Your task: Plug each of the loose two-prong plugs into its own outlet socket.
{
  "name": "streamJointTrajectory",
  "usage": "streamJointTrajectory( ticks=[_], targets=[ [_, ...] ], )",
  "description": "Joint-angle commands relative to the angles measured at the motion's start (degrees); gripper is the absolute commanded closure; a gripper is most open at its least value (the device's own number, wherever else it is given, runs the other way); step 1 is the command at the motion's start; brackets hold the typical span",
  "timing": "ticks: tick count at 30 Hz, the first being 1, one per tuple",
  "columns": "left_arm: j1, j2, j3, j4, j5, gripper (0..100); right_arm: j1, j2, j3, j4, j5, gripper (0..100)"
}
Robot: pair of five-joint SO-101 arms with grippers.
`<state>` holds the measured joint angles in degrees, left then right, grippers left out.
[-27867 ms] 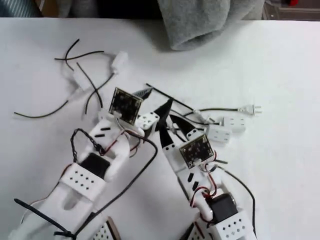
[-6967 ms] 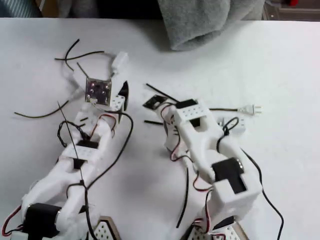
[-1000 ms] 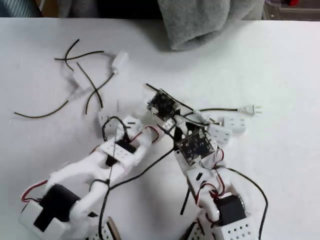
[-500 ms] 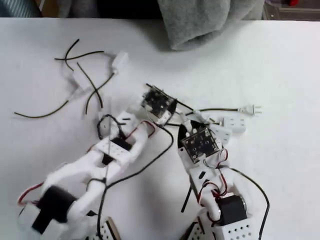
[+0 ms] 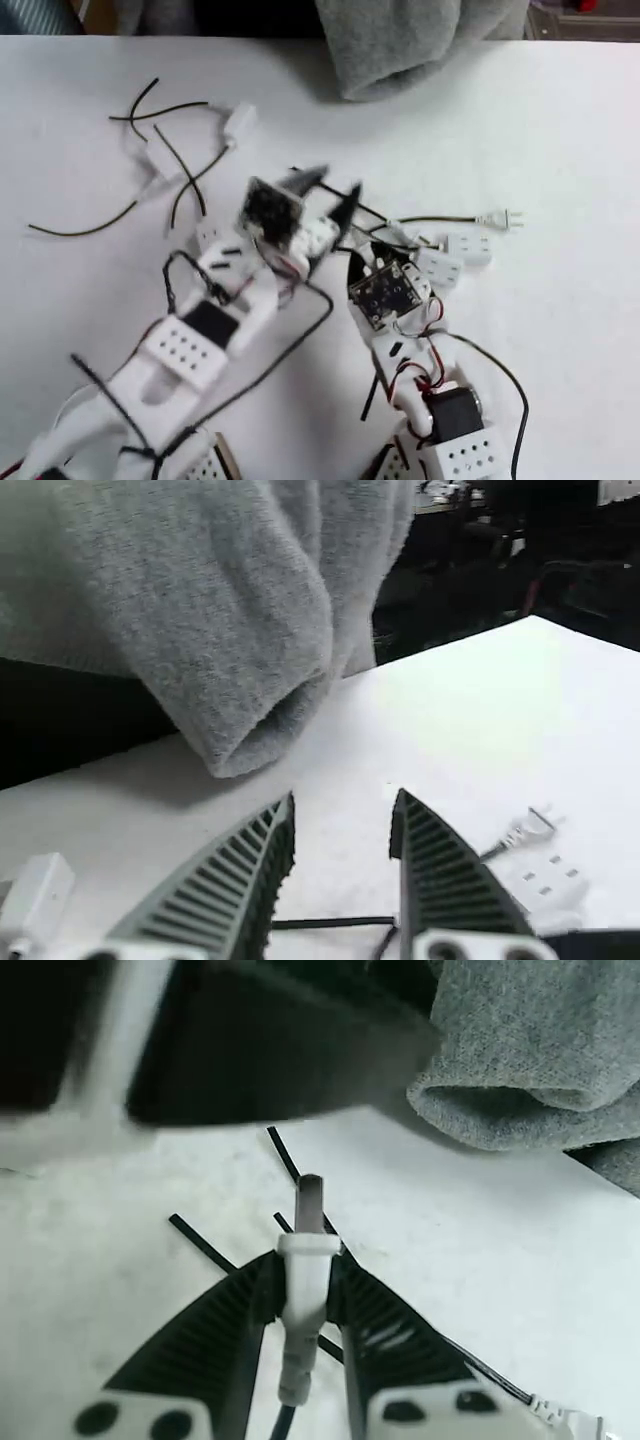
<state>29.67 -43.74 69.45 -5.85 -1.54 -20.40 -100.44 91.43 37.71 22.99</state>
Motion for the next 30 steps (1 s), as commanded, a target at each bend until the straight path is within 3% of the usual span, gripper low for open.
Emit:
streamJointTrajectory(
  ticks=[1, 11, 16, 30],
  targets=[
    [2.77, -4.88, 2.73, 0.26, 0.18, 83, -0.48, -0.75, -0.44, -1.01, 0.44, 98.0],
    [2.86, -5.05, 6.51, 0.18, 0.00, 83, -0.66, -0.84, -4.66, 4.62, 0.09, 98.0],
    [3.21, -4.97, 7.65, -0.09, -5.98, 83, -0.84, -0.84, -6.68, 6.55, 0.09, 98.0],
    [3.12, -4.97, 8.97, -0.09, -6.33, 83, -0.92, -2.86, -13.54, 14.81, 0.00, 98.0]
  ],
)
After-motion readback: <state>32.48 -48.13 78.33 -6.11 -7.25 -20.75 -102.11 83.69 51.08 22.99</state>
